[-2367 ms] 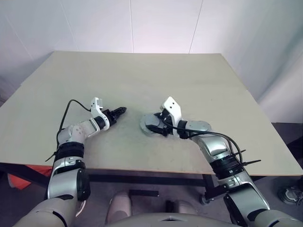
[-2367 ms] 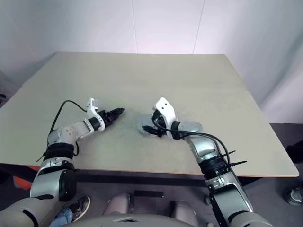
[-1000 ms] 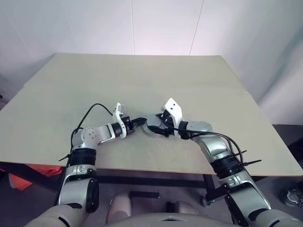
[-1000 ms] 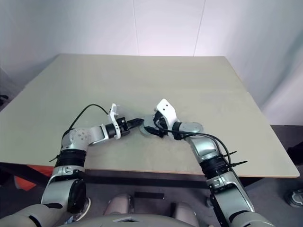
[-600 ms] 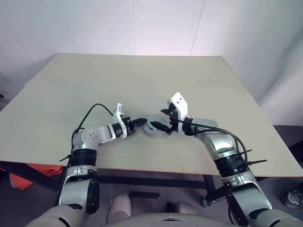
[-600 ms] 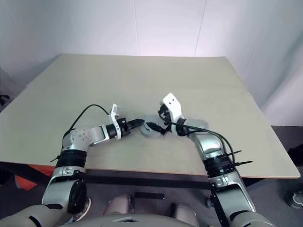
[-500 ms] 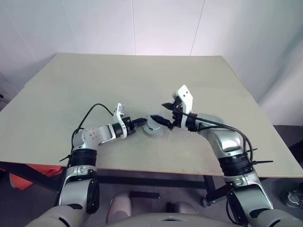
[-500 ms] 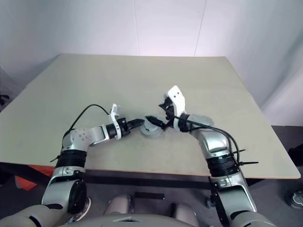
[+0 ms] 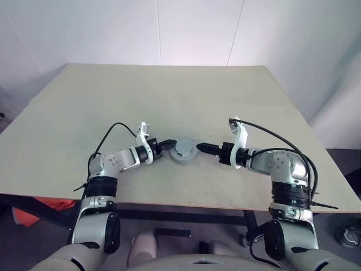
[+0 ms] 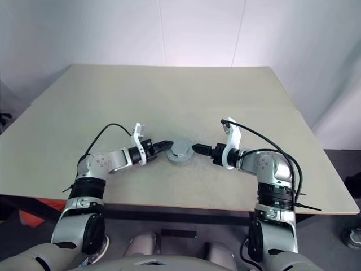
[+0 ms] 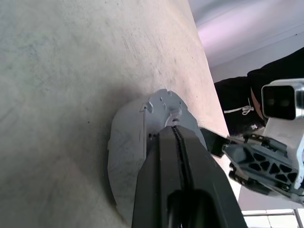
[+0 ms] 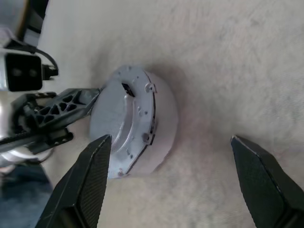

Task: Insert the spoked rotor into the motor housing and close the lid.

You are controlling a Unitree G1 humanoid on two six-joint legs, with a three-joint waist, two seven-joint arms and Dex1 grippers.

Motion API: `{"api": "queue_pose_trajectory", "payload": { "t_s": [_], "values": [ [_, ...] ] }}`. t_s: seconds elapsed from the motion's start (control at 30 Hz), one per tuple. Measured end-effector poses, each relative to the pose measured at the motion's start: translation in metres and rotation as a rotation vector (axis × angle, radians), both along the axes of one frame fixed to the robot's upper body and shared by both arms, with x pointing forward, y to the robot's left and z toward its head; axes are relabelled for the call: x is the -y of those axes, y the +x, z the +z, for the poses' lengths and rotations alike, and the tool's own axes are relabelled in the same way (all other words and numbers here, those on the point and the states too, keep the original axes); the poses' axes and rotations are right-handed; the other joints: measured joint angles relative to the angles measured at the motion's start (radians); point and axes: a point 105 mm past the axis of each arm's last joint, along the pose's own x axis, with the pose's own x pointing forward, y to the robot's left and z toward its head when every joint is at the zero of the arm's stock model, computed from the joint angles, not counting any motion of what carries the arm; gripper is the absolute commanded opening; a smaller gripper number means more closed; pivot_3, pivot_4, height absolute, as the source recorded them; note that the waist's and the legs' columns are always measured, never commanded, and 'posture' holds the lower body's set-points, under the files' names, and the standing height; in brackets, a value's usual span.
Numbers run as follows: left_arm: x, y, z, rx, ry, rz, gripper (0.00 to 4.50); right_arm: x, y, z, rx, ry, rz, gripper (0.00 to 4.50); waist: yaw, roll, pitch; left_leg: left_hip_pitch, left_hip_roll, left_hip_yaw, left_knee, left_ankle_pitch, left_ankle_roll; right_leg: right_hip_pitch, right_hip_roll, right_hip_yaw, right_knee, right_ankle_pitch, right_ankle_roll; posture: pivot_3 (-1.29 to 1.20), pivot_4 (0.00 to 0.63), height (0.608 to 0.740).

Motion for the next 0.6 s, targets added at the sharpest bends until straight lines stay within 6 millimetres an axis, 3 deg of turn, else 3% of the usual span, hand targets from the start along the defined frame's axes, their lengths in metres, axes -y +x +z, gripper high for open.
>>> {"api": "queue_pose_trajectory", "payload": {
  "t_s": [0.1, 0.2, 0.43, 0.6],
  "values": [
    [0.001, 0.003, 0.001, 0.003, 0.0, 0.004, 0.0, -0.022, -0.001, 0.013, -0.038, 0.114, 0.031, 4.47, -0.001, 0.003, -0.002, 0.0, 0.0, 0.001, -0.006, 0.003, -0.005, -0.003, 0.0, 0.0, -0.001, 0.0, 0.0, 0.0, 0.0, 0.74],
    [0.0, 0.005, 0.001, 0.006, 0.004, 0.012, 0.0, -0.029, 0.002, 0.018, -0.046, 0.138, 0.019, 4.47, -0.001, 0.004, -0.003, 0.0, 0.0, 0.001, -0.009, 0.004, -0.007, -0.003, 0.001, 0.0, -0.005, 0.0, 0.0, 0.0, 0.0, 0.74],
    [-0.003, 0.008, 0.003, 0.019, 0.007, 0.026, 0.0, -0.052, -0.002, 0.006, -0.116, 0.167, 0.024, 4.47, -0.008, 0.004, -0.004, -0.001, 0.003, 0.001, -0.012, 0.004, -0.007, -0.005, 0.004, 0.0, -0.007, 0.001, -0.004, 0.0, 0.0, 0.74],
    [-0.003, 0.009, 0.004, 0.021, 0.008, 0.027, 0.0, -0.053, -0.008, -0.002, -0.141, 0.153, 0.033, 4.47, -0.007, 0.004, -0.004, 0.0, 0.003, 0.001, -0.013, 0.004, -0.007, -0.004, 0.004, 0.0, -0.007, 0.001, -0.004, 0.0, 0.0, 0.74]
  ]
}}
